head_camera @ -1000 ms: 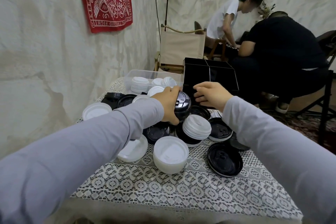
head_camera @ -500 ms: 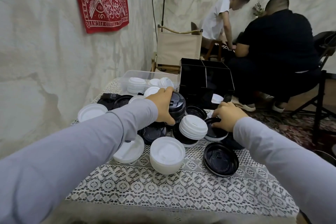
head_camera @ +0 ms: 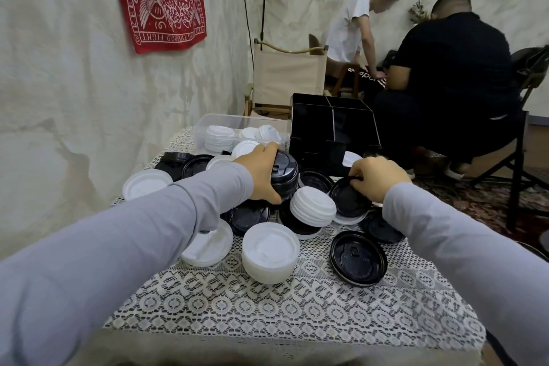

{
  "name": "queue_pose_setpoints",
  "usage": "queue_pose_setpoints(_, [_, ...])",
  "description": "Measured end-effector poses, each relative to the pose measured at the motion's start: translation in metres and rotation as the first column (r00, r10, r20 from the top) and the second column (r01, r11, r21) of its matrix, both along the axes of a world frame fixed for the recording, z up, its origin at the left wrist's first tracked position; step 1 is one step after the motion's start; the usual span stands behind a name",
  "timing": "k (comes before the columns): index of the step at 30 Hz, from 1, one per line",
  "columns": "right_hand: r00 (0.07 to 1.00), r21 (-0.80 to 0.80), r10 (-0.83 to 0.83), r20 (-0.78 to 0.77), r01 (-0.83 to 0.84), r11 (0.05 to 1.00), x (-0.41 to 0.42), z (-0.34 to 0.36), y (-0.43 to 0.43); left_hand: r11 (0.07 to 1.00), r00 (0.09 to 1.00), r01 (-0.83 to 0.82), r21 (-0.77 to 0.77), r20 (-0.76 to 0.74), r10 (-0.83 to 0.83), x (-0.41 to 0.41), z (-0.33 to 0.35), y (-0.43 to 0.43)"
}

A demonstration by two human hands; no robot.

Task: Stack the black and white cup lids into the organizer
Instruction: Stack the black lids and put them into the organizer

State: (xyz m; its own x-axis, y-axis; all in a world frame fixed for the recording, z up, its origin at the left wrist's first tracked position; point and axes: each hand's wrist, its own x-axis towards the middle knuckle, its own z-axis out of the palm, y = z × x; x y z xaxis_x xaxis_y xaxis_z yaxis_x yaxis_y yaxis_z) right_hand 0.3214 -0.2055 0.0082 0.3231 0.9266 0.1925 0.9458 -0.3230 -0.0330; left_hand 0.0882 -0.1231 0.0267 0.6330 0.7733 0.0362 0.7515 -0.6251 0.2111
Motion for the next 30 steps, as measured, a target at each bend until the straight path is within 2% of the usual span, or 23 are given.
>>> queue_pose_setpoints(4, [0.997, 0.025, 0.003, -0.075, -0.001, 1.0, -0.001, 0.005, -0.001, 1.0, 1.0, 0.007, -0.007, 0.005, -0.007, 0.0, -0.001, 0.001])
queue_pose_setpoints(7, [0.973, 0.184, 0.051, -0.226, -0.009, 0.983, 0.005, 0.011, 0.003, 1.0, 1.0, 0.009, 0.004, 0.002, -0.009, -0.002, 0.001, 0.002])
queue_pose_setpoints(11, [0.872, 0.4, 0.211, -0.441, -0.02, 0.916, 0.004, 0.019, 0.007, 1.0, 1.0, 0.002, 0.014, 0.001, -0.002, -0.004, 0.002, 0.004])
queue_pose_setpoints(13, [0.824, 0.459, 0.287, -0.489, -0.037, 0.888, -0.003, 0.021, 0.006, 1.0, 1.0, -0.006, 0.016, 0.005, 0.006, -0.006, 0.002, 0.005])
queue_pose_setpoints(17, [0.822, 0.508, 0.328, -0.465, -0.055, 0.86, -0.019, 0.016, 0.004, 0.999, 1.0, -0.019, 0.026, 0.007, 0.019, -0.007, 0.002, 0.008])
queue_pose_setpoints(19, [0.881, 0.458, 0.285, -0.379, -0.089, 0.884, -0.025, 0.009, 0.003, 0.999, 1.0, -0.024, 0.032, 0.007, 0.024, -0.007, 0.001, 0.009])
queue_pose_setpoints(21, [0.966, 0.416, 0.24, -0.092, -0.182, 0.891, -0.035, 0.003, -0.001, 0.999, 1.0, -0.022, 0.032, 0.012, 0.022, -0.008, 0.001, 0.01])
queue_pose_setpoints(22, [0.959, 0.445, 0.273, 0.079, -0.28, 0.851, -0.039, 0.0, -0.002, 0.999, 1.0, -0.021, 0.031, 0.015, 0.02, -0.008, 0.001, 0.01])
queue_pose_setpoints(23, [0.919, 0.463, 0.333, 0.21, -0.393, 0.794, -0.042, -0.004, -0.004, 0.999, 1.0, -0.02, 0.031, 0.016, 0.02, -0.008, 0.001, 0.01])
queue_pose_setpoints(25, [0.829, 0.432, 0.436, 0.351, -0.556, 0.71, -0.045, -0.01, -0.008, 0.999, 1.0, -0.023, 0.032, 0.012, 0.022, -0.009, 0.001, 0.011])
queue_pose_setpoints(27, [0.784, 0.379, 0.545, 0.296, -0.62, 0.687, -0.045, -0.018, -0.008, 0.999, 1.0, -0.028, 0.029, 0.009, 0.028, -0.009, 0.0, 0.011])
queue_pose_setpoints(30, [0.79, 0.317, 0.612, -0.046, -0.569, 0.759, -0.046, -0.027, -0.008, 0.999, 0.999, -0.031, 0.023, 0.012, 0.031, -0.01, 0.0, 0.011])
